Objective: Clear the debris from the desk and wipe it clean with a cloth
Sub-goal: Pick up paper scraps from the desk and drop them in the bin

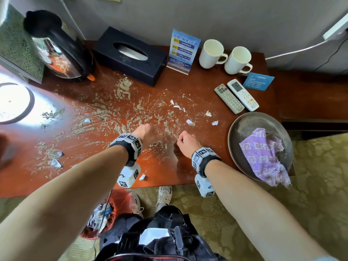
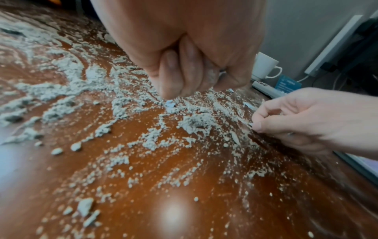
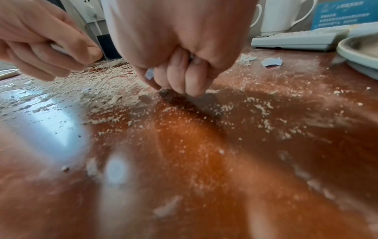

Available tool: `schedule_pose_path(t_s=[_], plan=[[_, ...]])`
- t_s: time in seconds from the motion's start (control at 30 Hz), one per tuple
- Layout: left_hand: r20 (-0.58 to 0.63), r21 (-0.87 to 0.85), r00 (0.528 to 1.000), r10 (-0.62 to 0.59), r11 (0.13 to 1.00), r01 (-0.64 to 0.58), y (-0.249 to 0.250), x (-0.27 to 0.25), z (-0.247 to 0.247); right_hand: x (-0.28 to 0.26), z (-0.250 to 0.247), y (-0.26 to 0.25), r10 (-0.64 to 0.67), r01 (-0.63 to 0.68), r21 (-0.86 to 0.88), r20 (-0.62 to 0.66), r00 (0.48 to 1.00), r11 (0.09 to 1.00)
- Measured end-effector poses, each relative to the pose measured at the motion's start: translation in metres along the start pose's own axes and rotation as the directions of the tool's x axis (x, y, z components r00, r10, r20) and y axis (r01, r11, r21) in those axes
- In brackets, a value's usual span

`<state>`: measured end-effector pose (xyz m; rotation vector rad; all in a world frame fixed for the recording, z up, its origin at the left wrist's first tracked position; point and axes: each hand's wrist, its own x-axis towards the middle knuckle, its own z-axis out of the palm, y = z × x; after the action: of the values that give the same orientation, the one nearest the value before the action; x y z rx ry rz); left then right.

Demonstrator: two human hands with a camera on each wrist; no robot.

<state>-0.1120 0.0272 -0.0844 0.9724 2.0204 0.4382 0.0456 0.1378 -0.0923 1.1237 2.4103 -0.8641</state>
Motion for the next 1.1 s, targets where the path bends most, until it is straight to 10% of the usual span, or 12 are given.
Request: schedule_pose_path(t_s=[1.1], plan=[[0.066, 0.145, 0.992, -0.110, 0.984, 0.100, 0.056, 0.044, -0.006, 0.021, -0.063, 0.041, 0.160, -0.145, 0.162, -0.080, 0.984, 0.976]])
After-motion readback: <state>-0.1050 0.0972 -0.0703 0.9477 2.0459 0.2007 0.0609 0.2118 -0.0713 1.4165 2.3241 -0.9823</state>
